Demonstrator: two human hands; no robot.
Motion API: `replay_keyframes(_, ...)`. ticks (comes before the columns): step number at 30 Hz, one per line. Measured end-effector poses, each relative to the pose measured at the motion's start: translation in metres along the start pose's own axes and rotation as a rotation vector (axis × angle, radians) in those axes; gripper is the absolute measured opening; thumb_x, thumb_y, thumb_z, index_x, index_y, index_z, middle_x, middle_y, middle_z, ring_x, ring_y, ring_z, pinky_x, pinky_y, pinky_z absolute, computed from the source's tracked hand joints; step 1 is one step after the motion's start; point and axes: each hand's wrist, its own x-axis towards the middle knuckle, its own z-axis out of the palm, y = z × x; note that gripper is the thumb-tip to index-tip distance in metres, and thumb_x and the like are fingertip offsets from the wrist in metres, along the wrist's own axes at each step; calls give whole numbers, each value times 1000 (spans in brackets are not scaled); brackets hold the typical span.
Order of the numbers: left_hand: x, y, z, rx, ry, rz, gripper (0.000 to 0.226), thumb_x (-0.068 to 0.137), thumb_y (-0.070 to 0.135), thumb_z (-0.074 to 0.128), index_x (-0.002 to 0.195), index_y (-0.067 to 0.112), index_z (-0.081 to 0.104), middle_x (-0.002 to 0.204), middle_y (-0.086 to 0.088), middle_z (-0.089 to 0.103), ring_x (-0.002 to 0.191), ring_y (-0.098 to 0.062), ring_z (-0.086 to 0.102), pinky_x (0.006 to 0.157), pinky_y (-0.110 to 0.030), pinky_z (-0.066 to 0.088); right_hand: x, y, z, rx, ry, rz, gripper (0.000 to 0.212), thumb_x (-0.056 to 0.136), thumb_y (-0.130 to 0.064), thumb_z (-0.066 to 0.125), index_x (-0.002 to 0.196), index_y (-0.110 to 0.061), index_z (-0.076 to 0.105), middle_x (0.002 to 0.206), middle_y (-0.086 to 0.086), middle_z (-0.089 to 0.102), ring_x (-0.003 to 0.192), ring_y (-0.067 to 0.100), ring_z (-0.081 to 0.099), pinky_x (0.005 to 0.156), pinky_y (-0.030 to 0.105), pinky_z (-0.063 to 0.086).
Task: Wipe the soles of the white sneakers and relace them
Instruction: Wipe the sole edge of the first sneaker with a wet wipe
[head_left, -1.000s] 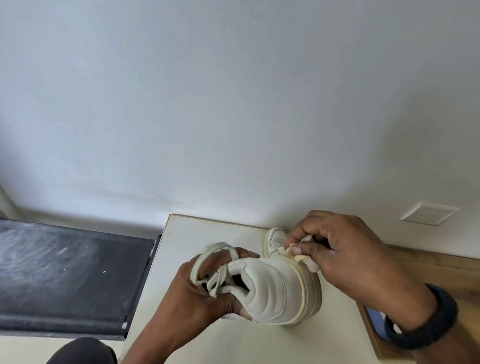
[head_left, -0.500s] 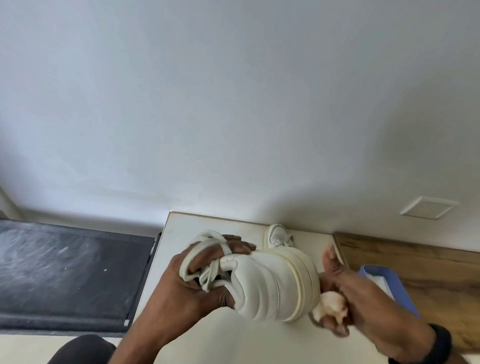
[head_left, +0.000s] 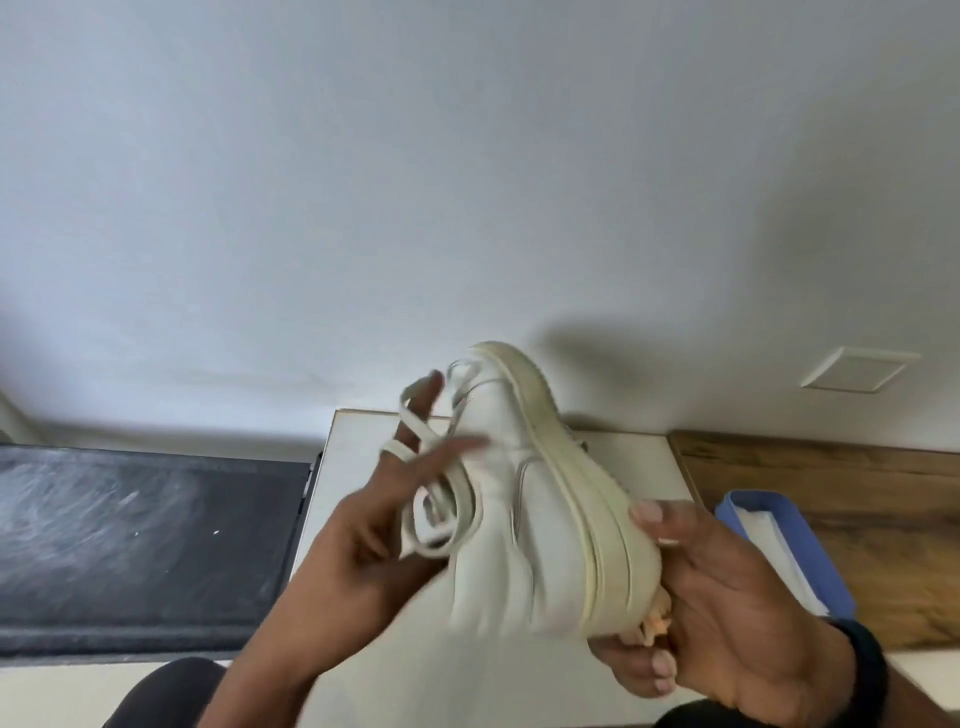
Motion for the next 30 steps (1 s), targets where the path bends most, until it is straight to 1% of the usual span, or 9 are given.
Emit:
replay_keyframes(2, 5, 0, 7, -503, 130, -199, 75, 74, 8, 83, 141, 35, 62, 153, 11, 55, 140, -18, 55, 95, -28, 56, 4, -2, 1, -59, 104, -85, 62, 73, -55, 72, 99, -1, 56, 60, 10, 44, 49, 20, 35, 51, 32, 20)
replay_keyframes(5, 9, 13, 19, -843, 110, -511, 37, 90, 35, 78, 121, 16, 76, 120, -9, 74, 91, -24, 77, 64, -35, 62, 16, 7, 3, -169, 226, -139, 73, 62, -58, 82, 103, -5, 52, 63, 10, 36, 50, 19, 34, 49, 30, 27)
replay_keyframes(7, 5, 13, 24, -849, 84, -633, 33, 90, 43, 78, 108, 16, 82, 112, -11, 78, 88, -25, 79, 63, -37, 63, 23, 15, 3, -224, 263, -147, 75, 58, -61, 85, 95, -5, 51, 62, 8, 33, 50, 18, 37, 51, 30, 29)
replay_keyframes(10, 2, 4, 24, -796, 43, -658, 55, 78, 20, 83, 131, 9, 70, 124, -16, 75, 101, -28, 77, 71, -36, 63, 23, 17, 3, -333, 287, -108, 86, 61, -74, 78, 94, 2, 55, 61, 6, 41, 52, 18, 37, 53, 29, 31)
replay_keyframes(13, 3, -8, 20, -709, 112, -678, 59, 78, 12, 76, 135, 9, 63, 123, -16, 75, 102, -29, 77, 72, -37, 62, 20, 6, 4, -471, 435, -133, 82, 70, -79, 63, 108, -6, 65, 68, 4, 50, 57, 15, 40, 55, 29, 34)
replay_keyframes(16, 4, -12, 16, -640, 151, -641, 64, 77, 9, 77, 138, 13, 58, 127, -15, 74, 113, -32, 74, 81, -43, 62, 13, -6, 8, -589, 606, -256, 35, 78, -49, 54, 105, -34, 72, 87, 8, 58, 68, 17, 49, 65, 36, 38)
replay_keyframes(21, 5, -15, 7, -606, 230, -619, 67, 77, 9, 78, 140, 15, 56, 129, -13, 73, 117, -33, 72, 90, -47, 62, 9, 2, 25, -853, 699, -619, 49, 96, 1, 54, 111, -44, 67, 104, -12, 75, 102, 1, 68, 87, 21, 50)
replay_keyframes(24, 5, -16, 4, -591, 268, -621, 67, 77, 9, 79, 140, 14, 57, 127, -13, 74, 116, -33, 72, 94, -49, 61, 17, 20, 37, -1298, 838, -802, 43, 87, -6, 70, 109, -41, 61, 97, -28, 70, 89, -10, 65, 76, 2, 44)
replay_keyframes(30, 5, -14, 2, -634, 267, -648, 57, 83, 1, 78, 136, 8, 59, 123, -19, 75, 111, -37, 74, 86, -48, 64, 46, 45, 47, -1593, 769, -997, 12, 83, -14, 66, 91, -23, 65, 96, -12, 58, 77, 12, 60, 64, 30, 54)
